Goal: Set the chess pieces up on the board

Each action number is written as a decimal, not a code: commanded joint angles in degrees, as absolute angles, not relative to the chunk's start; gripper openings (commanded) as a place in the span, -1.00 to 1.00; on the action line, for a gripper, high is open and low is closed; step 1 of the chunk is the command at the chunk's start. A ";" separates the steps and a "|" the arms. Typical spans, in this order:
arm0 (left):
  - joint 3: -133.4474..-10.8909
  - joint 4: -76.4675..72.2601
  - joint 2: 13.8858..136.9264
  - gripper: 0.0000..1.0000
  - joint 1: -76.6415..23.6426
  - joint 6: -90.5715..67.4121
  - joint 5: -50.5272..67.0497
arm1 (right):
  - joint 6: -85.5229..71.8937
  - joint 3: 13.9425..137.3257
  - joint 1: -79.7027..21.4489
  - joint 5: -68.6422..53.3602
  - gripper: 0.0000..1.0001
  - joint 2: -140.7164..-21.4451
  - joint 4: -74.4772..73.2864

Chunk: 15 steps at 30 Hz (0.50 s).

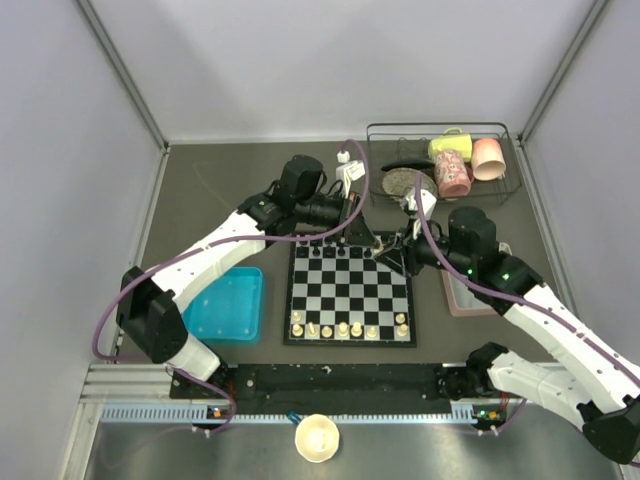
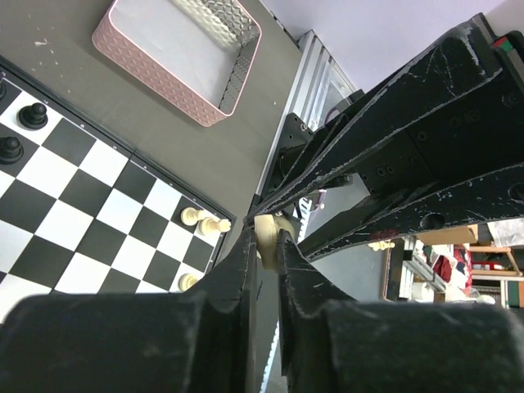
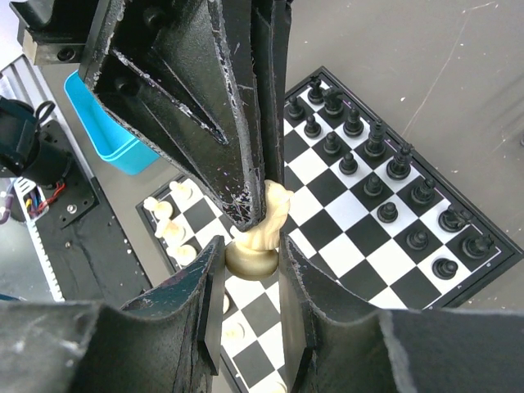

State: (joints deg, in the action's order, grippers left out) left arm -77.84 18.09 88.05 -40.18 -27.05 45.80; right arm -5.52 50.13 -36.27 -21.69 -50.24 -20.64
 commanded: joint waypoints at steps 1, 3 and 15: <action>-80.16 16.26 88.24 -0.94 -40.43 -26.45 46.58 | -5.36 50.19 -36.65 -22.50 -1.00 -49.39 -18.10; -80.07 16.17 88.33 -1.00 -40.43 -26.54 46.67 | -5.62 50.36 -36.74 -22.76 -1.00 -49.39 -18.28; -81.12 21.71 87.36 -1.00 -39.82 -20.66 35.52 | -7.38 54.93 -36.65 -23.83 0.11 -47.99 -24.52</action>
State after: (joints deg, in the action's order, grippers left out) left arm -78.28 20.23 88.05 -40.27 -24.51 41.85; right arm -6.17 50.83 -36.25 -23.68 -50.24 -23.03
